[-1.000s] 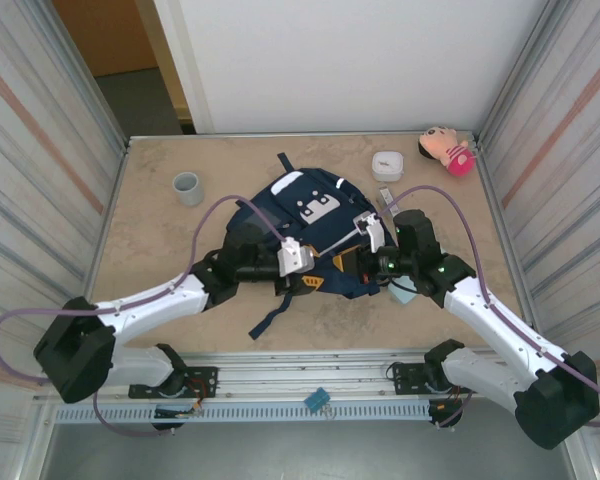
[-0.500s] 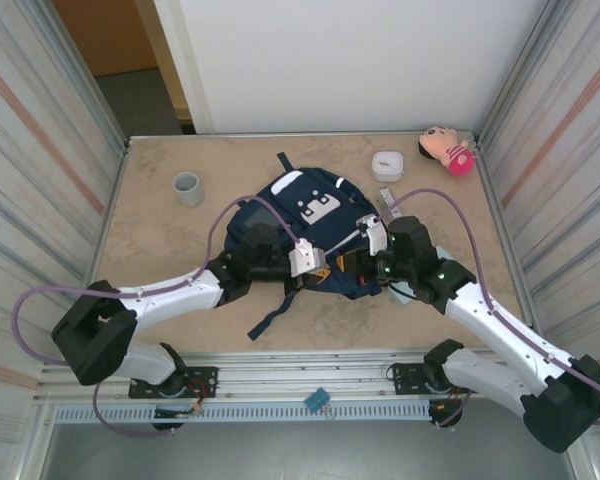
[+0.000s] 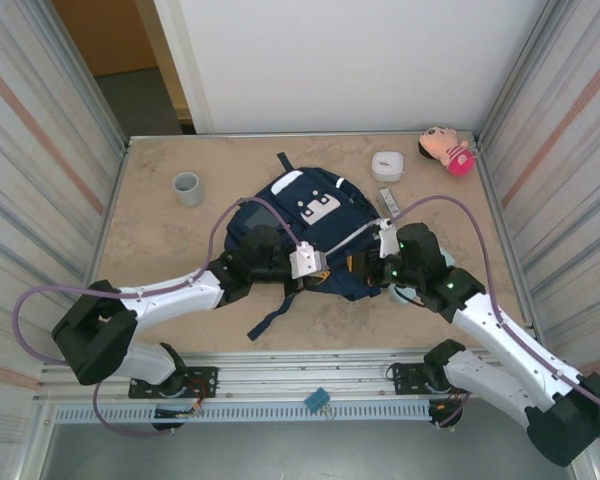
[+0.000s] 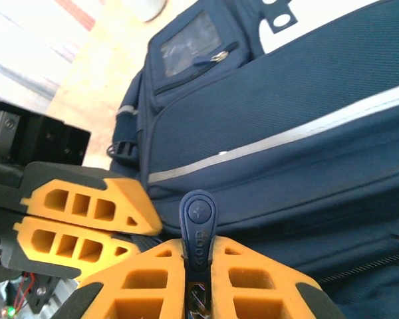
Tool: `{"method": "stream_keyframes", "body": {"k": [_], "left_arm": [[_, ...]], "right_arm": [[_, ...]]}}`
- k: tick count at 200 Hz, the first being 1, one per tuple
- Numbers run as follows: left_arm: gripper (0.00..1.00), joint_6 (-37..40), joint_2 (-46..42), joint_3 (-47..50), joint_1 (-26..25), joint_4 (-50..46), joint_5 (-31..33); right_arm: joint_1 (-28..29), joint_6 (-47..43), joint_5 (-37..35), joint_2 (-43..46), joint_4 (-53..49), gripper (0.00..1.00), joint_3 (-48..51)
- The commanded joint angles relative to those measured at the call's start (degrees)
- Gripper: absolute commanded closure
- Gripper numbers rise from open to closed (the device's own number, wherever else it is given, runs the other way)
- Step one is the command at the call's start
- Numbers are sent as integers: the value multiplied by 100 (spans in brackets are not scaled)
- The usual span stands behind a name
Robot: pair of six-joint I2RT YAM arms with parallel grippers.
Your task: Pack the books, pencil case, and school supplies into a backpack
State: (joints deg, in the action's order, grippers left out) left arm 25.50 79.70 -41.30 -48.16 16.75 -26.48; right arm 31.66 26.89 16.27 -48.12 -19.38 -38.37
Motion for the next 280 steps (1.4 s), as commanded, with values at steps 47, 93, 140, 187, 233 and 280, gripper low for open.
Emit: {"method": "stream_keyframes", "body": {"k": [47, 93, 140, 187, 233, 280], "left_arm": [[100, 170, -627, 599, 164, -383, 796], [100, 28, -1393, 1088, 338, -697, 1168], [90, -253, -2211, 1474, 343, -895, 1150], [44, -260, -2061, 1091, 293, -1324, 496], [21, 172, -763, 63, -133, -2054, 431], [20, 287, 387, -516, -388, -2194, 490]], "right_arm": [[-931, 70, 174, 364, -137, 98, 118], [-1215, 35, 695, 300, 204, 100, 197], [-952, 146, 1223, 285, 814, 100, 324], [-853, 110, 1203, -55, -22, 71, 71], [-837, 69, 1352, -368, -241, 57, -75], [-844, 9, 1382, -335, -135, 51, -15]]}}
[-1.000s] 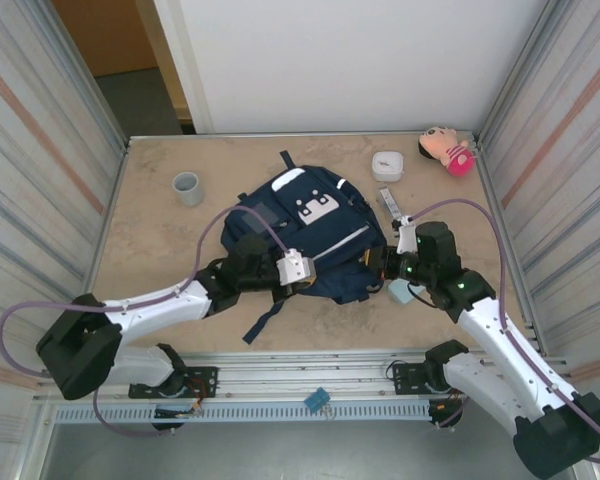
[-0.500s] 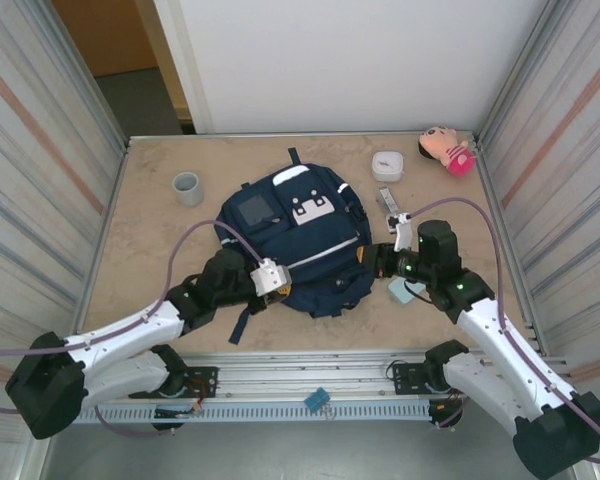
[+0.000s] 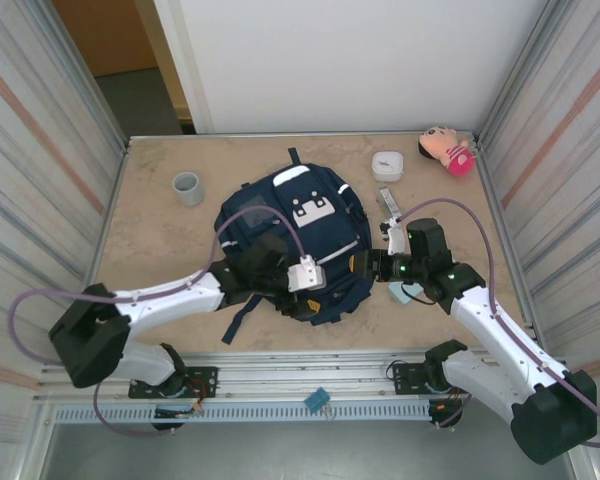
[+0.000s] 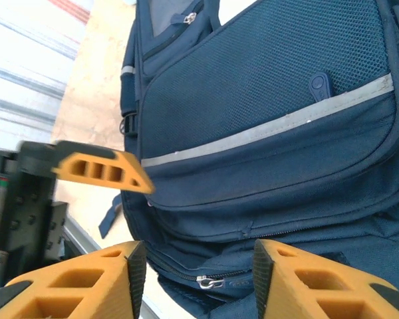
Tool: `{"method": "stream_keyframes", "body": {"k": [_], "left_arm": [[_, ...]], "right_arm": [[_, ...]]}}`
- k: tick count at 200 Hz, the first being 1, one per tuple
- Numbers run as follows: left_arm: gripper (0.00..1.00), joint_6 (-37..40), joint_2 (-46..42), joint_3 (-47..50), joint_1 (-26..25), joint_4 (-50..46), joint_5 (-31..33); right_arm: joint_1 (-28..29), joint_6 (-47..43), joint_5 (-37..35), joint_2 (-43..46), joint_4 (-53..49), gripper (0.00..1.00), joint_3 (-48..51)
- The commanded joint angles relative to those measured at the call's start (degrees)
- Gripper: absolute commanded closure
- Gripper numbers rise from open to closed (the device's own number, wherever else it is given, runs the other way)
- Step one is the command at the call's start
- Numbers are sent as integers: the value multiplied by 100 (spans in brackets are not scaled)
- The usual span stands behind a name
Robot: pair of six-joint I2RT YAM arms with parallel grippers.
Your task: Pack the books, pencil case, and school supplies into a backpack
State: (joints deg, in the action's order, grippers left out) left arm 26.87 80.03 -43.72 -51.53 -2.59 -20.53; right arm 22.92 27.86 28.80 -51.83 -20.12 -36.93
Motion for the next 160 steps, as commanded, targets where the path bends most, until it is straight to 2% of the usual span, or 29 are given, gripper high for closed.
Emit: {"method": "stream_keyframes", "body": {"k": [1, 14, 24, 31, 53, 64, 78, 107, 129, 160], "left_arm": [[20, 151, 368, -280, -55, -260, -111], [23, 152, 563, -359, -76, -251, -126], [29, 137, 696, -381, -102, -217, -28], [41, 134, 744, -399, -103, -224, 23], [86, 85, 576, -328, -99, -153, 51], [100, 71, 288, -110, -79, 111, 14], [100, -32, -174, 312, 26, 790, -223], [100, -884, -950, 1012, 579, 2225, -1069], [100, -1063, -1255, 1148, 685, 2500, -1137], [100, -1314, -1486, 1243, 900, 2790, -1172]], "right_arm": [[29, -92, 128, 39, -66, 51, -158], [20, -121, 114, 86, -51, 50, -102], [13, -136, 134, 124, -7, 49, -55], [-4, -147, 162, 157, 33, 49, -15], [-2, -130, 139, 226, 81, 47, 54], [-6, -172, 174, 219, 92, 47, 55], [-6, -309, 469, 178, 213, 47, 109], [41, -593, 1342, 56, 887, 44, 221], [150, -792, 1497, -64, 1294, 43, 206], [452, -1147, 1445, -383, 1337, 45, 109]]}}
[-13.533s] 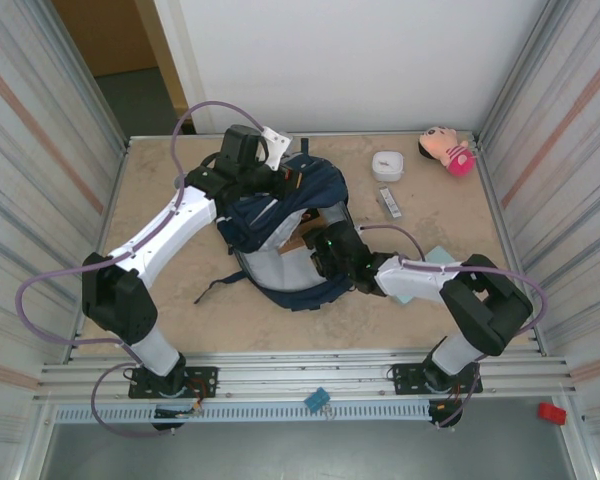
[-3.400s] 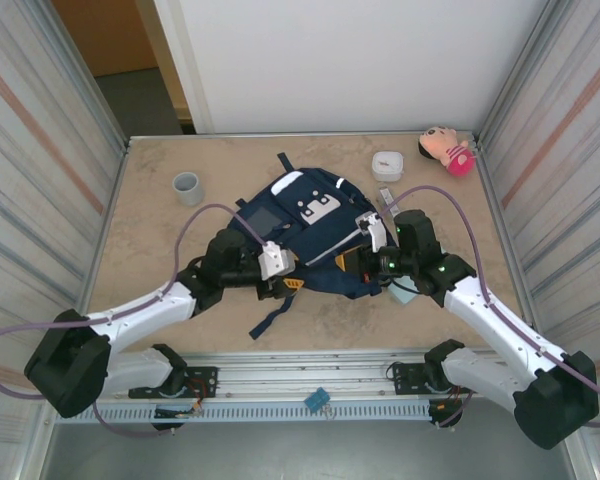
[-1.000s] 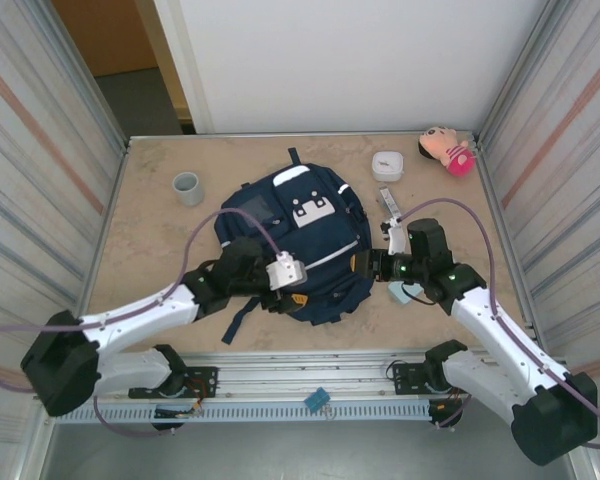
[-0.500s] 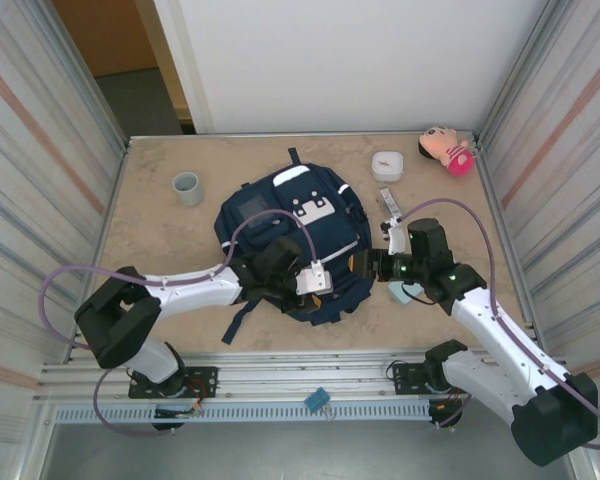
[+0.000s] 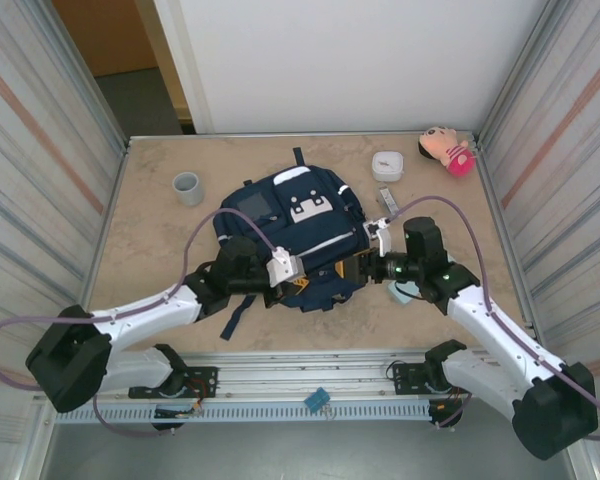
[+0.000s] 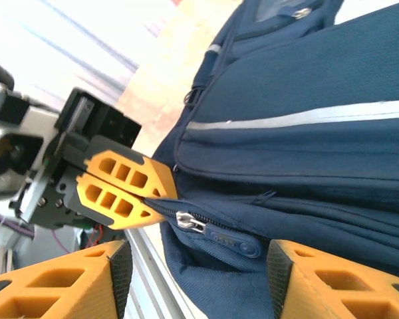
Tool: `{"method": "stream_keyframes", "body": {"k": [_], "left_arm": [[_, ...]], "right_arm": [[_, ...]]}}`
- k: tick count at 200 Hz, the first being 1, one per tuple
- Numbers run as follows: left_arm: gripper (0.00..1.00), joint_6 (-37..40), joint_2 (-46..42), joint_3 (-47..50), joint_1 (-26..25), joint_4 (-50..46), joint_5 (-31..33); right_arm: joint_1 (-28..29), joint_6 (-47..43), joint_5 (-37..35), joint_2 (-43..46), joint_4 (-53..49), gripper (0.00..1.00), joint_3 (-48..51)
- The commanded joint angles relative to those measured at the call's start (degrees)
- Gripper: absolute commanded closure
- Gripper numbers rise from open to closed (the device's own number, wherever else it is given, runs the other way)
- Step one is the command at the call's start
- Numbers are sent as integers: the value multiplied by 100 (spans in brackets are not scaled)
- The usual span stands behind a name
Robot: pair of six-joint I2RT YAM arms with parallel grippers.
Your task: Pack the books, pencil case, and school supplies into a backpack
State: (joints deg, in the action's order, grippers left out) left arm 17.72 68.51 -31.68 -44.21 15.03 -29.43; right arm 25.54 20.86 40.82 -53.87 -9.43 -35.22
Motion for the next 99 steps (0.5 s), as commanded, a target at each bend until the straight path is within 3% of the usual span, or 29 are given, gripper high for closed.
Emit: {"method": "stream_keyframes", "body": {"k": [1, 20, 54, 72, 99], "left_arm": [[100, -404, -336, 39, 172, 1037, -260], [100, -376, -457, 31, 214, 928, 32], [100, -610, -547, 116, 270, 1346, 239], [100, -734, -549, 110, 281, 1565, 265], [100, -814, -551, 78, 281, 1763, 159]], "right_arm": [[202, -450, 242, -182, 263, 45, -63], [409, -469, 126, -133, 189, 47, 24], [929, -555, -892, 182, -107, 59, 506], [1193, -375, -1268, 292, 252, 68, 890], [1330, -232, -1496, 363, 976, 69, 1208]]}}
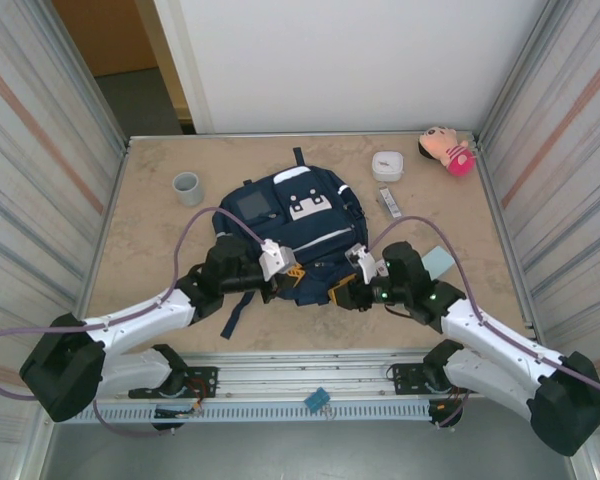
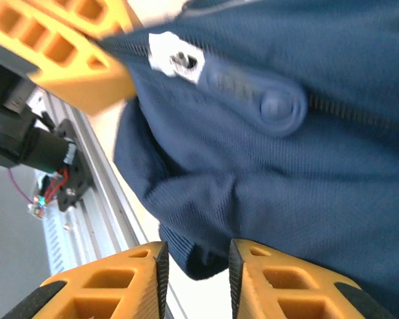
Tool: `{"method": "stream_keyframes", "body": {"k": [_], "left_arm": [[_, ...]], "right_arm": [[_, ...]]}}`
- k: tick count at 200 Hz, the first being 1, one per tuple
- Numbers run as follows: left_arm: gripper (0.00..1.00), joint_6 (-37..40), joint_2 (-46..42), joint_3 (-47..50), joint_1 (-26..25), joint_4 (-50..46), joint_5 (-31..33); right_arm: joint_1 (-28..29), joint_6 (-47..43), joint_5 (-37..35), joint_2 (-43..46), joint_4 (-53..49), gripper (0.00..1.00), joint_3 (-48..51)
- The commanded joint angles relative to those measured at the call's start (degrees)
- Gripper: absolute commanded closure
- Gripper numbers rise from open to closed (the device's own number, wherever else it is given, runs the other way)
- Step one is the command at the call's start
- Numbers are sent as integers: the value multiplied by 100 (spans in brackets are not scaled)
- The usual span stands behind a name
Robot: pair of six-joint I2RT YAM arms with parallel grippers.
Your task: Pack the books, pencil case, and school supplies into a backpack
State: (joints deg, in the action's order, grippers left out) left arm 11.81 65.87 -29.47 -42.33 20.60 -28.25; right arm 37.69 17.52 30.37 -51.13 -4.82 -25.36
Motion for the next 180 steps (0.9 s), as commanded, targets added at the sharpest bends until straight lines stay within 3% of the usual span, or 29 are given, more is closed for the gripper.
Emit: {"method": "stream_keyframes", "body": {"k": [1, 25, 55, 85, 145, 180], "left_arm": [[100, -228, -286, -145, 93, 1203, 27], [100, -65, -383, -143, 98, 983, -21], [100, 231, -572, -76, 180, 637, -111], [100, 491, -685, -103, 257, 374, -332], [100, 570, -705, -148, 284, 416, -631], [100, 611, -706, -190, 285, 408, -638]], "right_arm": [[111, 102, -452, 88, 525, 69, 219], [-35, 46, -333, 306, 379, 59, 75], [-792, 53, 1126, 853, -250, 44, -385], [-1311, 15, 1790, 833, -920, 29, -1159], [-1493, 380, 2479, -1378, -1743, 31, -2594], [-1503, 428, 2621, -1960, -1787, 31, -2791]]}}
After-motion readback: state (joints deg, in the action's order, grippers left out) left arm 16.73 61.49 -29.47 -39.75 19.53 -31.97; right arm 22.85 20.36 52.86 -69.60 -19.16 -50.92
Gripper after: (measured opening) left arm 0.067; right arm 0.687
